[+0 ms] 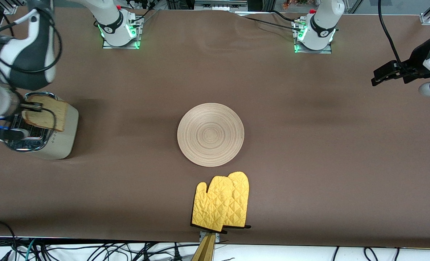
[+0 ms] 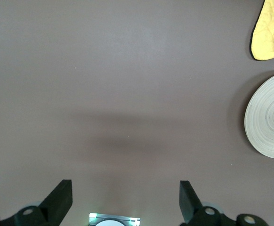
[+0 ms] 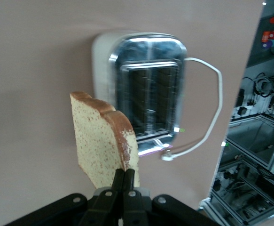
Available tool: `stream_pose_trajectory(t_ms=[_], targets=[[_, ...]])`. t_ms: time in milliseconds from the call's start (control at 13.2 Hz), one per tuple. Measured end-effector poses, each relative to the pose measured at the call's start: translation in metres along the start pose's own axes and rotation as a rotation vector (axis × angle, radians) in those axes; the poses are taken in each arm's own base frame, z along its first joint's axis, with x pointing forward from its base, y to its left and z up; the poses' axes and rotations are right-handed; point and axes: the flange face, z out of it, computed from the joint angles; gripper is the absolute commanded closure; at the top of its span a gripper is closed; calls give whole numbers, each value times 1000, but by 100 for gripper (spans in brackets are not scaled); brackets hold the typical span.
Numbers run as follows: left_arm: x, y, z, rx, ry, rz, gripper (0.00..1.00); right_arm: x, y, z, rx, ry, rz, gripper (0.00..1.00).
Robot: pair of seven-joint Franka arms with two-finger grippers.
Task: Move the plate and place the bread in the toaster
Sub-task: 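Lift the bread with the right gripper over the toaster slot, then lower the bread into the toaster slot with the right gripper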
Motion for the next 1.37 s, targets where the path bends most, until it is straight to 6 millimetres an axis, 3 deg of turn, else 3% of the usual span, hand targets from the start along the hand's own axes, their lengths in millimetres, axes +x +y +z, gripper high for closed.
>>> stream_pose_trajectory(t_ms=[228, 379, 758, 1365], targets=[[0, 0, 0, 0, 0, 0, 0, 2, 53, 20, 9, -21, -13, 100], [0, 0, 0, 0, 0, 0, 0, 11, 70, 33, 2, -9, -30, 100], [0, 0, 0, 0, 0, 1, 0, 34, 62, 53, -36, -4, -48, 100], [0, 0, 0, 0, 0, 1, 0, 47, 51, 66, -54, -13, -58, 100]])
